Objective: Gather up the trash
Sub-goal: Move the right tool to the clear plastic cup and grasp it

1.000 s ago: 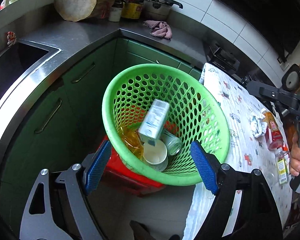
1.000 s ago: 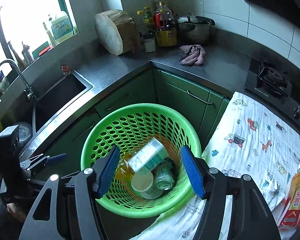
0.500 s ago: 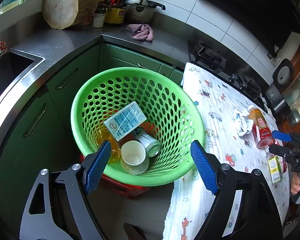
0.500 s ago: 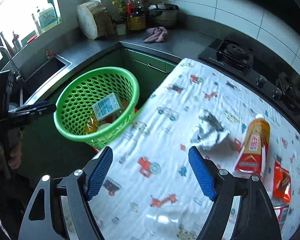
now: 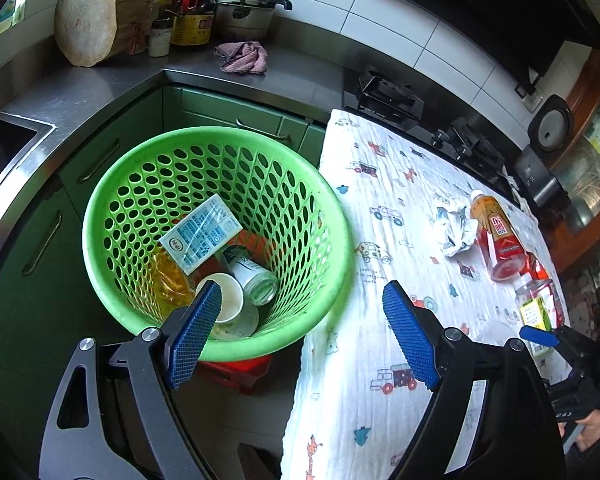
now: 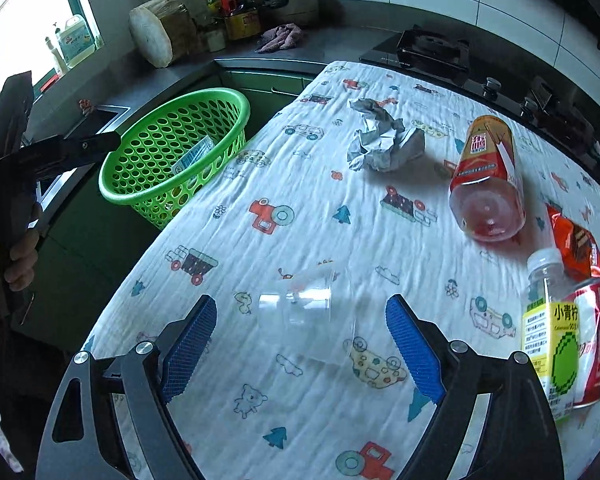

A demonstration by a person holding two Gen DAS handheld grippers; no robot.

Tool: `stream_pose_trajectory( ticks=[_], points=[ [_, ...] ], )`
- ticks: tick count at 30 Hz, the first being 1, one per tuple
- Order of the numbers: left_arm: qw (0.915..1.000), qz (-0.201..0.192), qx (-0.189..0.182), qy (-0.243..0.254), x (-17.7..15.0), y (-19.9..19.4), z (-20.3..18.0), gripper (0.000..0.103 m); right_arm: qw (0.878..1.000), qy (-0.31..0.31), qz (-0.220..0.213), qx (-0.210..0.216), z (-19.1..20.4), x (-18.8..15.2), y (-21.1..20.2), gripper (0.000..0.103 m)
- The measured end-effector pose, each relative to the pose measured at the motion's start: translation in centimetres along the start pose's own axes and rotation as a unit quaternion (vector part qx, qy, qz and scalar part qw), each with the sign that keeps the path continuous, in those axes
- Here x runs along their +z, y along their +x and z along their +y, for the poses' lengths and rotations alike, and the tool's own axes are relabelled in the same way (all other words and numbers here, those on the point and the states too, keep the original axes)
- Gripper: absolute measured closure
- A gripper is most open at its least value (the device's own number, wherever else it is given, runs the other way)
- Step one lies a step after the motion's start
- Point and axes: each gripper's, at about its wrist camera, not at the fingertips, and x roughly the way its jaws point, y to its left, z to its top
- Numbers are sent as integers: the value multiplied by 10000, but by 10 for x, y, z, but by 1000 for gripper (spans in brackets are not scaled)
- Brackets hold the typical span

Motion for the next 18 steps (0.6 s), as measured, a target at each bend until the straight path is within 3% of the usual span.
stream_pose_trajectory(
  ticks=[7, 10, 12, 18],
  points=[
    [9999, 82, -86, 101, 0, 5, -9, 21, 9996, 268, 44, -126, -1, -5, 24, 21],
    [9997, 124, -124, 163, 1, 10, -14, 21, 9993, 318, 151, -123, -3, -7, 34, 31],
    [9995, 165, -168, 196, 2, 15, -18, 21, 9988, 427, 228, -66, -7, -8, 40, 46],
    [9986, 225, -317, 347, 5, 24, -36, 21, 9980, 603, 194, 89, -12, -14, 36, 74]
  ],
)
